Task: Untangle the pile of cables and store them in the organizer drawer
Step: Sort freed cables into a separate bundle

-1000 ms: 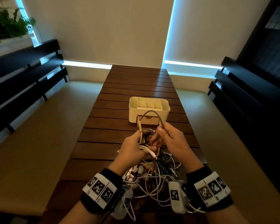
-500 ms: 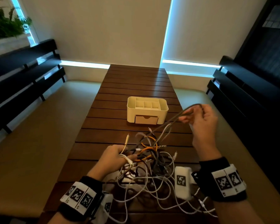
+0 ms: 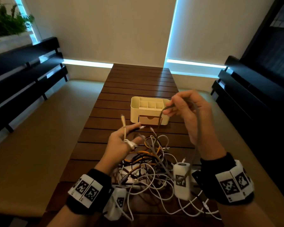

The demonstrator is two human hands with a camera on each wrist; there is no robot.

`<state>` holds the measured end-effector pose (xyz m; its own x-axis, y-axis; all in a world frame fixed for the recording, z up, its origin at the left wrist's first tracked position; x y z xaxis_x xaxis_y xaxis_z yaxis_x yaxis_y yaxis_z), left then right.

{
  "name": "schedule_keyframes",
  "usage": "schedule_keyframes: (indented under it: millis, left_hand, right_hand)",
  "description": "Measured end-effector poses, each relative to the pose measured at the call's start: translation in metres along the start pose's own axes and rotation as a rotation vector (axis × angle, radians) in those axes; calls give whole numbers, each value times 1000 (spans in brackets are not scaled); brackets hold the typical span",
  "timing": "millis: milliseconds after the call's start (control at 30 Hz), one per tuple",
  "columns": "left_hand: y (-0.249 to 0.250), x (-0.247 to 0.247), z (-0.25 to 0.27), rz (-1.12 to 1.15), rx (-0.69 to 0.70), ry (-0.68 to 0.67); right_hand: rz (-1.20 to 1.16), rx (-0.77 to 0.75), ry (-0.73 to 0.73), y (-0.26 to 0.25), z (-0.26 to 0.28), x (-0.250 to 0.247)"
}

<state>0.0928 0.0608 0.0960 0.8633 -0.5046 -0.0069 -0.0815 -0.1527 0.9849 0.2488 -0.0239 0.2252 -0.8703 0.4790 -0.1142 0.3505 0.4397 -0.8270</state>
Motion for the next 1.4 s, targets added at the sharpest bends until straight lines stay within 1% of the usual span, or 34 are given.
schedule_keyframes:
  millis: [67, 100, 133, 167, 233, 300, 333, 367, 433, 500, 600, 633, 667, 733, 800, 867, 900, 967, 1000, 1067, 1167, 1267, 1333, 1400]
  left_hand:
    - [1, 24, -5, -13, -10, -138]
    - [0, 34, -6, -46, -11, -177]
    - [0, 39, -7, -93, 4, -185]
    - [2, 42, -7, -127, 29, -168]
    - [7, 42, -5, -103, 60, -111]
    - [8, 36, -3, -2, 39, -43]
    - [7, 31, -3, 50, 22, -19]
    - [6, 26, -3, 89, 10, -3]
    - [5, 20, -4, 77, 17, 8]
    - [2, 18, -1, 96, 29, 7]
    - [2, 15, 2, 140, 38, 17]
    - [2, 15, 3, 148, 44, 25]
    - [1, 14, 3, 160, 40, 35]
    - [1, 14, 1, 180, 16, 33]
    - [-4, 16, -2, 197, -23, 14]
    - [-16, 17, -5, 176, -75, -17]
    - [-26, 19, -7, 131, -111, -54]
    - [-44, 29, -6, -41, -157, -133]
    - [-50, 33, -4, -127, -165, -143]
    - [-62, 36, -1, -226, -177, -89]
    - [-74, 36, 1, -282, -201, -26]
    - [-84, 34, 2, -357, -223, -47]
    - [-86, 34, 4, -356, -219, -78]
    - [-91, 30, 4, -424, -225, -91]
  right_hand:
    - [-18, -16, -78, -3, 2, 17]
    - [-20, -20, -108, -4, 3, 24]
    - [-24, -17, -136, -3, 5, 30]
    - [-27, -3, -158, 2, 6, 35]
    - [-7, 85, -172, 20, 10, 36]
    - [146, 236, -162, 52, 18, 30]
    - [252, 329, -192, 69, 26, 29]
    - [337, 409, -257, 87, 36, 31]
    - [411, 505, -378, 116, 53, 37]
    - [394, 537, -407, 133, 61, 39]
    - [202, 582, -482, 139, 67, 47]
    - [172, 592, -520, 141, 69, 51]
    - [204, 583, -555, 143, 71, 54]
    - [371, 485, -575, 150, 71, 55]
    - [458, 375, -498, 148, 67, 53]
    - [443, 322, -374, 142, 61, 47]
    - [431, 302, -321, 138, 58, 44]
    - [420, 260, -249, 130, 52, 41]
    - [408, 248, -229, 126, 49, 40]
    - [373, 231, -200, 117, 44, 41]
    - [328, 219, -161, 97, 34, 38]
    - [163, 259, -81, 73, 18, 26]
    - [115, 220, -17, 51, 6, 14]
    - [76, 146, 57, 23, -4, 3]
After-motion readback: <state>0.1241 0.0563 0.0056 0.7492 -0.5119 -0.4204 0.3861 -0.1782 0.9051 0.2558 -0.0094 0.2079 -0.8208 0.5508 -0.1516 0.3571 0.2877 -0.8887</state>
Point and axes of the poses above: each hand's wrist, its own z-axis away from the middle knuckle, its own x-axis out of the palm, y = z × x, the point moved 8 cm from there along -z, towards the middle knuckle, and after that the axes turned 3 degrees about z, right-handed, at the moved point
